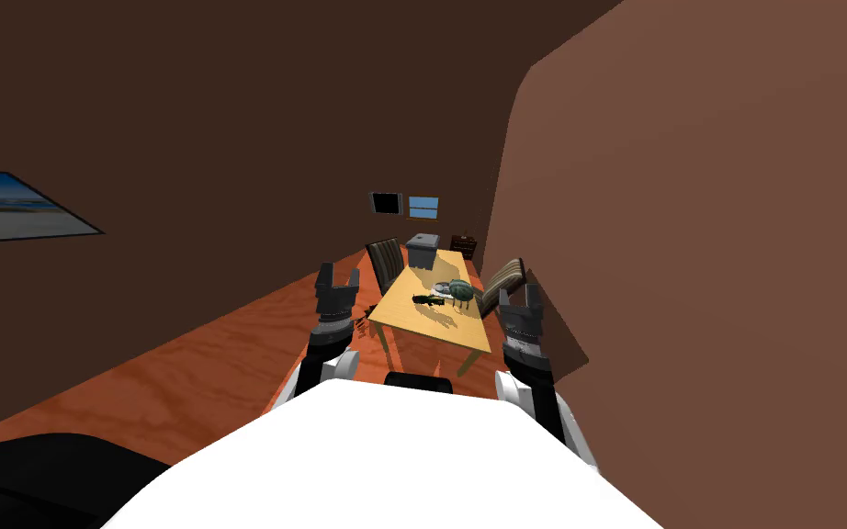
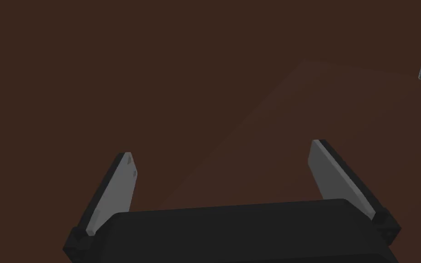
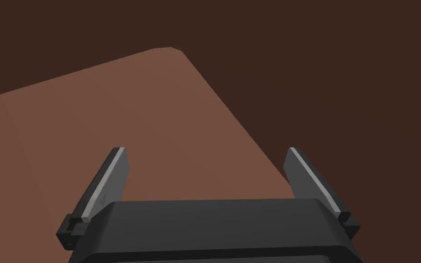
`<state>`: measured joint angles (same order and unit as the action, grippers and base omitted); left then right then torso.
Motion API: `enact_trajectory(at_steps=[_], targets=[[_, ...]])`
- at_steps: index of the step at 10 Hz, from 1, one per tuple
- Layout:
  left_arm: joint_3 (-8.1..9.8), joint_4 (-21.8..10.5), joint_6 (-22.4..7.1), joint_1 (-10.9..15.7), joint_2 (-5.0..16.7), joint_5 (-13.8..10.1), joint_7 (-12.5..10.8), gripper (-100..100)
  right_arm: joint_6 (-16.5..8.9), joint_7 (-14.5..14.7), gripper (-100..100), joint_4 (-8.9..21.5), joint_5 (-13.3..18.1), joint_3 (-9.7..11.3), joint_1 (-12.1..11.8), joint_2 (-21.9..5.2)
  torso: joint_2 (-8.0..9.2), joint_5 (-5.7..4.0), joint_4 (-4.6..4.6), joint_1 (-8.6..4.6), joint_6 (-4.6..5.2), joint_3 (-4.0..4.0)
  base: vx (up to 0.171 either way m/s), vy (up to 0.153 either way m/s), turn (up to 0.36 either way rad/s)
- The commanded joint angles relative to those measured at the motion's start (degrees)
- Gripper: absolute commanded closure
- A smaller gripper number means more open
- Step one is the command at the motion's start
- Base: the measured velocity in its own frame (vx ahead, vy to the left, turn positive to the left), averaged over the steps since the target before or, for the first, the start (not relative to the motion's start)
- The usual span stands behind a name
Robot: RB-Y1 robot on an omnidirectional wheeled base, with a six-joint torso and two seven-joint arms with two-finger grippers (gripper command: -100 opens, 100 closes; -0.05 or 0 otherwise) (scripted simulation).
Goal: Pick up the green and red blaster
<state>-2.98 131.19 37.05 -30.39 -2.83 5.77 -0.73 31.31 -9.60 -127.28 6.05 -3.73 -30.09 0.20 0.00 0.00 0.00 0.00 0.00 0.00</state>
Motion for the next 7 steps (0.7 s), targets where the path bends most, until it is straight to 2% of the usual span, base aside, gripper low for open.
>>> enact_trajectory(at_steps=[1,3,6,7], targets=[[0.0,0.0,0.0,0.0,0.0,0.0,0.0,0,-0.2,0.2,-100,0.2,0.3,0.3,-0.9,-1.8,0.0,0.0,0.0,0.0,0.0,0.0,-0.006,0.025,0.065],[0.0,0.0,0.0,0.0,0.0,0.0,0.0,0,-0.8,0.6,-100,0.8,1.0,0.9,-3.0,-4.9,0.04,0.03,0.01,0.17,-0.01,0.02,-0.015,0.061,0.096],[-0.01,0.0,0.0,0.0,0.0,0.0,0.0,0,-2.3,1.8,-100,2.3,2.7,2.4,-7.8,-10.2,0.13,0.07,0.02,0.33,-0.01,0.07,-0.025,0.095,0.165],[-0.01,0.0,0.0,0.0,0.0,0.0,0.0,0,-2.3,1.8,-100,2.3,2.7,2.4,-7.8,-11.1,0.11,0.09,0.02,0.4,-0.02,0.07,-0.008,0.077,0.068]])
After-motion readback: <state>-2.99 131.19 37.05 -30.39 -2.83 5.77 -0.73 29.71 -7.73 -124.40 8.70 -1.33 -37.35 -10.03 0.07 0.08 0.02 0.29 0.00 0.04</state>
